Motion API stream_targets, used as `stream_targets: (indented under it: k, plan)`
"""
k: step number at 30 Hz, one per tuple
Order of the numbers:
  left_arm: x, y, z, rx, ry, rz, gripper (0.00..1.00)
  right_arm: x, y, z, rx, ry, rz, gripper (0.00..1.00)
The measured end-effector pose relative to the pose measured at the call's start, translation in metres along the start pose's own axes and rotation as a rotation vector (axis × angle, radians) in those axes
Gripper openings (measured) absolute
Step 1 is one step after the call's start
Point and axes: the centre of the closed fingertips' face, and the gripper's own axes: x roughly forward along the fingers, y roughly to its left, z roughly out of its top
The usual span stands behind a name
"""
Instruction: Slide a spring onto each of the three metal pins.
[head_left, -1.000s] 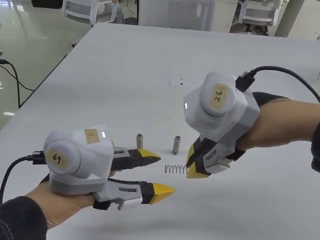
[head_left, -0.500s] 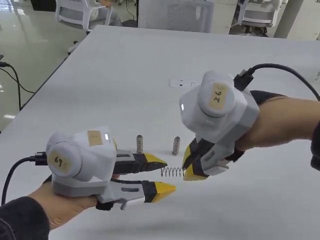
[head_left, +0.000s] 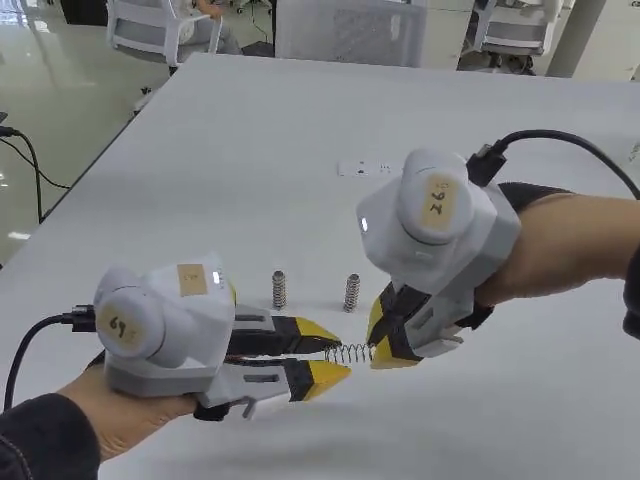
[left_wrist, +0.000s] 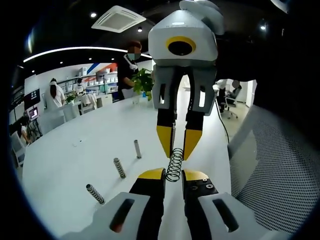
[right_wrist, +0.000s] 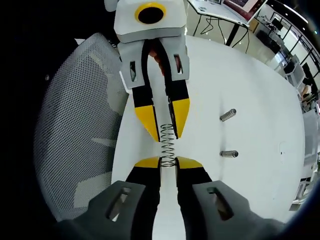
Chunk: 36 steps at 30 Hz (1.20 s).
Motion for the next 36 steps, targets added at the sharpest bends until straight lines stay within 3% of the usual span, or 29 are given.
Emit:
stream_targets:
  k: [18,29,36]
  plan:
    - [0.001,-0.006,0.001,0.005,-0.005,-0.033,0.07,0.0,0.003,-0.003,0.01,-0.006,0.017,0.13]
    - [-0.002,-0.009,0.013,0.001,-0.042,-0.043,0.07,0.006,0.003,-0.008,0.025,-0.013,0.028,0.15]
    - [-0.001,-0.007,0.012,0.0,-0.039,-0.035,0.07,0.005,0.002,-0.008,0.008,-0.021,0.018,0.13]
